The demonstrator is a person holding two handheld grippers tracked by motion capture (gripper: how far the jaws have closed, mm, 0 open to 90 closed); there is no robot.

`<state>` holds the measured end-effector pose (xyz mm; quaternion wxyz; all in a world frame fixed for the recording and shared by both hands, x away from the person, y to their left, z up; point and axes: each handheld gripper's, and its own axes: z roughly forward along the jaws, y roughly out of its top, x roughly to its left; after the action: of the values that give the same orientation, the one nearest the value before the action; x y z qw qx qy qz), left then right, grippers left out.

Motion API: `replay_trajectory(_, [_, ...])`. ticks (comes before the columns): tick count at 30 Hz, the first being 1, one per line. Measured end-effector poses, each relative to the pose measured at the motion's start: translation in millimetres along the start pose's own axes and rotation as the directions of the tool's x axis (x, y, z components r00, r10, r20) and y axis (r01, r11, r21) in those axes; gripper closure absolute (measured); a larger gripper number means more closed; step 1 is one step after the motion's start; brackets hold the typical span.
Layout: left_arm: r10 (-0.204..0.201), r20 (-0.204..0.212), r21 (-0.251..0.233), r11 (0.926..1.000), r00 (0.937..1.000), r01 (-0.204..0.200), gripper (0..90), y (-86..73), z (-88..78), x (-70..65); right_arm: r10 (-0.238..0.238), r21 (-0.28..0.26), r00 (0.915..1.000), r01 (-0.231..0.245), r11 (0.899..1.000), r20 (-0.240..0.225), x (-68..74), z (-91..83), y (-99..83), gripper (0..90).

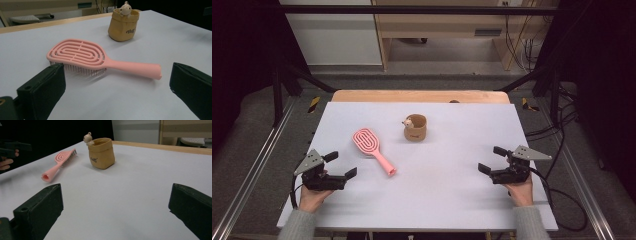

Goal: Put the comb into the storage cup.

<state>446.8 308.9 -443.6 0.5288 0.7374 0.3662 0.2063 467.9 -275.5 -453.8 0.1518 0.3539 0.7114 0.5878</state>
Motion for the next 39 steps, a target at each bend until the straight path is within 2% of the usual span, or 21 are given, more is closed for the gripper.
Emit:
replay_trajectory(13, [0.010, -0.004, 0.001, 1.0000, 0.9999, -0.010, 0.3, 4.3, 1.4, -2.4, -0.008, -0.002, 1.0000, 0.008, 1.000, -0.004, 0.4, -0.5, 0.1, 0.2])
replay_trajectory(25, [0.001, -0.016, -0.003, 1.0000, 0.9999, -0.001, 0.3, 8.4, 2.6, -3.5, -0.012, -0.002, 0.9999, 0.012, 1.000, -0.005, 0.6, -0.5, 0.1, 0.2])
replay_trajectory(39, [-0.001, -0.039, 0.007, 1.0000, 0.9992, 0.001, 0.4, 24.2, 6.2, -9.8, -0.014, -0.002, 0.9999, 0.014, 1.000, -0.004, 0.7, -0.9, 0.2, 0.2])
